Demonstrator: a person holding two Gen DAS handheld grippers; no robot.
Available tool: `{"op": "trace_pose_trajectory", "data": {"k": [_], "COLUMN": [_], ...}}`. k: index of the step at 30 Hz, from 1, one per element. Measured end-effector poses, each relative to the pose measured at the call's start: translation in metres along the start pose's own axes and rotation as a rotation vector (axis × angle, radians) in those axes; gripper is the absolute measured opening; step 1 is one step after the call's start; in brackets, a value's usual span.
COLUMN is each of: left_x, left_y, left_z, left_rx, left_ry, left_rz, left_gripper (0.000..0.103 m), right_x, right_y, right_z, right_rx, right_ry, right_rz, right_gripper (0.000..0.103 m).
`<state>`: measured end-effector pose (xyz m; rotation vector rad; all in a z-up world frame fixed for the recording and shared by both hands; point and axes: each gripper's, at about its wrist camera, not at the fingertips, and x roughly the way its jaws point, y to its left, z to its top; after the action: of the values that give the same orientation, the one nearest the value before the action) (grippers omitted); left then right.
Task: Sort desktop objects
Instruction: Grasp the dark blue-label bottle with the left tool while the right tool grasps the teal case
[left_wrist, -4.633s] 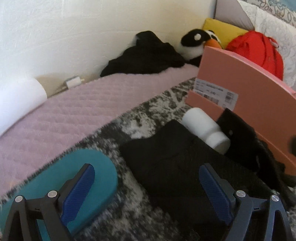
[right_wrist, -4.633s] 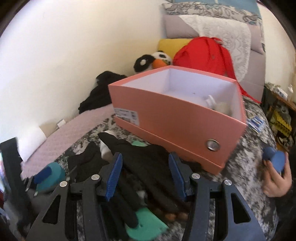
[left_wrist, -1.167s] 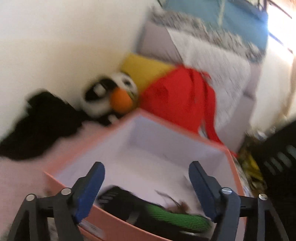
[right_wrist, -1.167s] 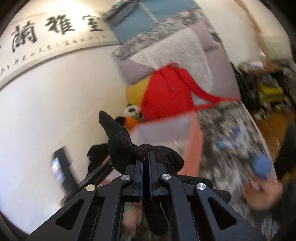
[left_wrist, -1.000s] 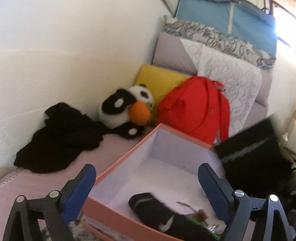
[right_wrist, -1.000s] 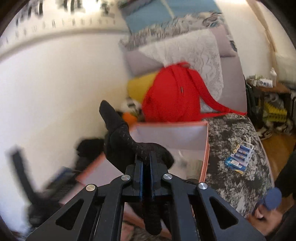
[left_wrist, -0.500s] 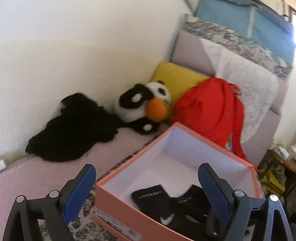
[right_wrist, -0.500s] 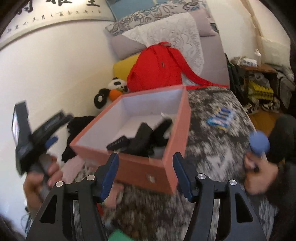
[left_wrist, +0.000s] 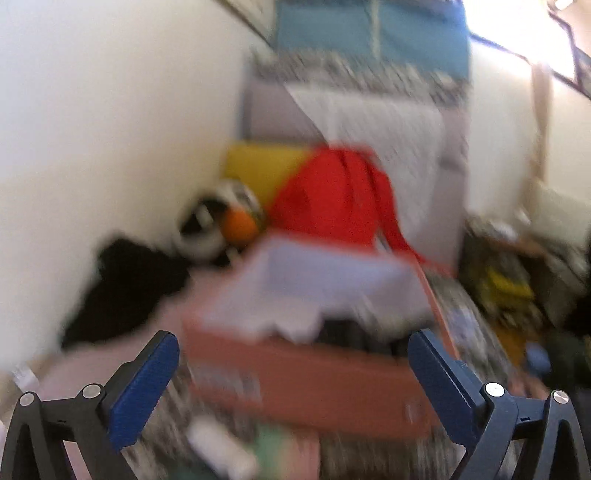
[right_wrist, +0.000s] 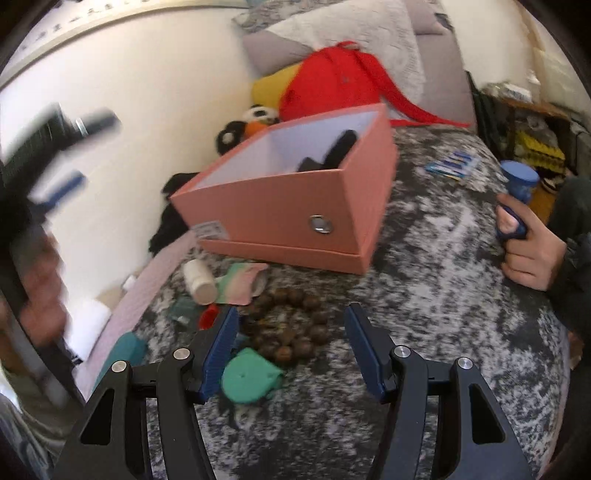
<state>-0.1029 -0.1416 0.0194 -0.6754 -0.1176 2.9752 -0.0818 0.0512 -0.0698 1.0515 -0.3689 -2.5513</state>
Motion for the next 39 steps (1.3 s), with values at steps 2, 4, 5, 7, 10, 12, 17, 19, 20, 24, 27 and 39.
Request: {"op": "trace_pose_trajectory", "data": {"k": [2,4,5,7,10,12,17,19,20,24,27,39], "left_x": [0.009,0.017,0.022,0.034,0.057,0.073,0.085,0.087,0.088,0.082,0.060,0.039], "left_y": [0.000,-0.004,-0.006,-0.007,-0.002,0.002,-0.002,-0.003,-0.005,-0.003,0.002,0.038], "left_z": [-0.034,-0.065,-0.078,-0.097,-0.108,-0.113,-0.124,-0.123,-0.123,-0.101,-0.066,-0.027], "left_rx": [0.065,0.145,0.183,0.220,0.195,0.165,0.146,0.145,0.155,0.142,0.104,-0.005], "left_ry": [0.095,0.179,0.214,0.266,0.337,0.392,0.440,0.443,0.442,0.407,0.309,0.146], "left_rz": [-0.053,-0.113,-0.141,-0.175,-0.217,-0.260,-0.310,-0.305,-0.289,-0.248,-0.235,-0.206], "left_gripper": [0.087,0.074,0.070,0.061,0.055,0.051,0.041,0.030,0.027,0.024,0.024,0.025], "right_x": [0.002,0.010,0.015,0.024,0.033,0.033,0.034,0.036,0.036,0.035,0.038,0.095], "right_y": [0.005,0.010,0.012,0.014,0.015,0.012,0.001,0.000,0.000,0.003,0.008,0.047], "right_z": [-0.007,-0.013,-0.016,-0.020,-0.026,-0.024,-0.021,-0.021,-0.021,-0.020,-0.022,-0.045], "right_rx": [-0.014,-0.014,-0.013,-0.014,-0.012,-0.001,0.039,0.049,0.049,0.037,0.022,-0.085], "right_ry": [0.017,0.061,0.087,0.129,0.160,0.154,0.150,0.157,0.158,0.142,0.144,0.256], "right_rz": [0.021,0.039,0.048,0.039,0.019,0.006,0.000,0.005,0.009,0.030,0.041,0.004], "right_gripper": [0.065,0.065,0.065,0.065,0.065,0.065,0.065,0.065,0.065,0.065,0.065,0.079]}}
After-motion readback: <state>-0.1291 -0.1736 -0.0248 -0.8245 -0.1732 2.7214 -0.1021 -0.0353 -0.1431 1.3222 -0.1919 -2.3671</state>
